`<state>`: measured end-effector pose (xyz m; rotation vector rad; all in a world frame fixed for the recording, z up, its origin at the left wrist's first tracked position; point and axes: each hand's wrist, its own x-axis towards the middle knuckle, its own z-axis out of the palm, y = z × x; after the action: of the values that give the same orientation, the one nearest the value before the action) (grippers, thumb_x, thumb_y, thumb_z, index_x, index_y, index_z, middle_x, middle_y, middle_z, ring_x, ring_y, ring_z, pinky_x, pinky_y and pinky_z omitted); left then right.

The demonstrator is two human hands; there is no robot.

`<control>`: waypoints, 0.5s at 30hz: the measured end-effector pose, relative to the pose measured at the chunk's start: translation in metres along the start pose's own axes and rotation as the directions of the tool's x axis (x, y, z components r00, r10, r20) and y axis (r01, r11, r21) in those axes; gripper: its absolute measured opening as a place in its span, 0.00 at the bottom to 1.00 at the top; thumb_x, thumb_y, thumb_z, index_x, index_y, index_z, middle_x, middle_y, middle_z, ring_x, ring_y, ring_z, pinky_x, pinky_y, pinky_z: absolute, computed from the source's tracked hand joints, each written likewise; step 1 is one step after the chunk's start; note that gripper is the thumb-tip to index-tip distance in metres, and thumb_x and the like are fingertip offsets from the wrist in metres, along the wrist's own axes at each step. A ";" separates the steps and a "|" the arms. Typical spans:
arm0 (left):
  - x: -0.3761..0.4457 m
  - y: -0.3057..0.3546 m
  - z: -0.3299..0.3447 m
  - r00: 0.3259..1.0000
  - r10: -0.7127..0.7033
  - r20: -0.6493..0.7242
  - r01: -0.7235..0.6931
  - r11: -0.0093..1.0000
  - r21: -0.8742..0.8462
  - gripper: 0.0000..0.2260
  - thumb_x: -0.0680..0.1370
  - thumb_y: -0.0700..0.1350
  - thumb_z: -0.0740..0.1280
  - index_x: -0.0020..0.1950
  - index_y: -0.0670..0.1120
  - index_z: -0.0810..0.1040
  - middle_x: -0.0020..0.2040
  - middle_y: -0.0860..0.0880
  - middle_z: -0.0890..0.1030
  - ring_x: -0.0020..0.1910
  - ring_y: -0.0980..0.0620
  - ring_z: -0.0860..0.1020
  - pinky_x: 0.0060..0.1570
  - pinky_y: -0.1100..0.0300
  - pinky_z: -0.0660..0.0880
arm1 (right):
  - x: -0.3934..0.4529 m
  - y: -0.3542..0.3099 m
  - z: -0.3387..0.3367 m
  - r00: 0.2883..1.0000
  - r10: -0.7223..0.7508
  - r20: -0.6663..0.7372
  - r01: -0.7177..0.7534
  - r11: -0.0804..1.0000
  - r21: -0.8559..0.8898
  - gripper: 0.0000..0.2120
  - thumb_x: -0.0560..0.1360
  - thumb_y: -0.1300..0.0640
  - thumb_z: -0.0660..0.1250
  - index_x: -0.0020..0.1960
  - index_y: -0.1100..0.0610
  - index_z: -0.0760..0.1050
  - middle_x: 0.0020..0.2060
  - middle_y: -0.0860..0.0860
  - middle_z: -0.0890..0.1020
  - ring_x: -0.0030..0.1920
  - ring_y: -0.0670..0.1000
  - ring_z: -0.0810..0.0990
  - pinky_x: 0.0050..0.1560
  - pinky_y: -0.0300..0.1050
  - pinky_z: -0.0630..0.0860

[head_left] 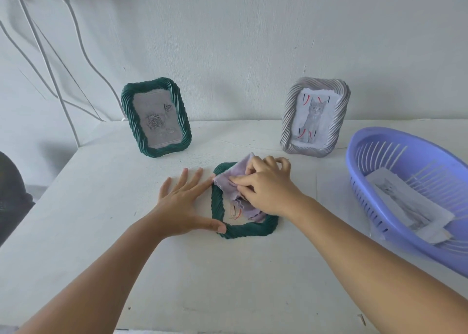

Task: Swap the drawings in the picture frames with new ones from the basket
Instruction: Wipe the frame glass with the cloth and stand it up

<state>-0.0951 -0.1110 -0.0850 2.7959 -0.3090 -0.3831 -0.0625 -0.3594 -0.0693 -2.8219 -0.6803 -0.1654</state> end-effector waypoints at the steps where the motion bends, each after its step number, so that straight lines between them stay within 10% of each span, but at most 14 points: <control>1: 0.000 0.000 0.000 1.000 0.002 -0.004 -0.002 1.000 -0.004 0.53 0.55 0.87 0.61 0.74 0.76 0.39 0.81 0.61 0.37 0.78 0.57 0.29 0.77 0.43 0.32 | -0.006 0.008 -0.001 1.000 -0.004 -0.021 0.004 1.000 -0.011 0.11 0.82 0.43 0.60 0.55 0.34 0.81 0.50 0.43 0.70 0.57 0.52 0.68 0.66 0.58 0.54; 8: 0.001 0.000 0.000 1.000 -0.004 -0.008 0.004 1.000 -0.002 0.57 0.54 0.87 0.60 0.78 0.72 0.42 0.82 0.61 0.38 0.78 0.57 0.29 0.78 0.43 0.32 | 0.000 0.002 0.000 0.970 0.224 -0.097 -0.230 0.972 -0.049 0.13 0.81 0.45 0.62 0.62 0.37 0.79 0.55 0.47 0.72 0.59 0.54 0.69 0.64 0.57 0.58; 15: 0.000 -0.001 0.001 1.000 -0.005 -0.017 0.005 1.000 -0.015 0.55 0.53 0.87 0.60 0.76 0.76 0.41 0.82 0.62 0.38 0.78 0.59 0.29 0.78 0.44 0.33 | -0.034 0.013 0.000 0.993 0.086 -0.084 -0.093 0.993 -0.079 0.13 0.81 0.41 0.59 0.58 0.34 0.81 0.51 0.44 0.70 0.56 0.52 0.68 0.62 0.55 0.54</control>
<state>-0.0947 -0.1103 -0.0861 2.7842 -0.2944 -0.3607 -0.0867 -0.3852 -0.0774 -2.9001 -0.5404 -0.2964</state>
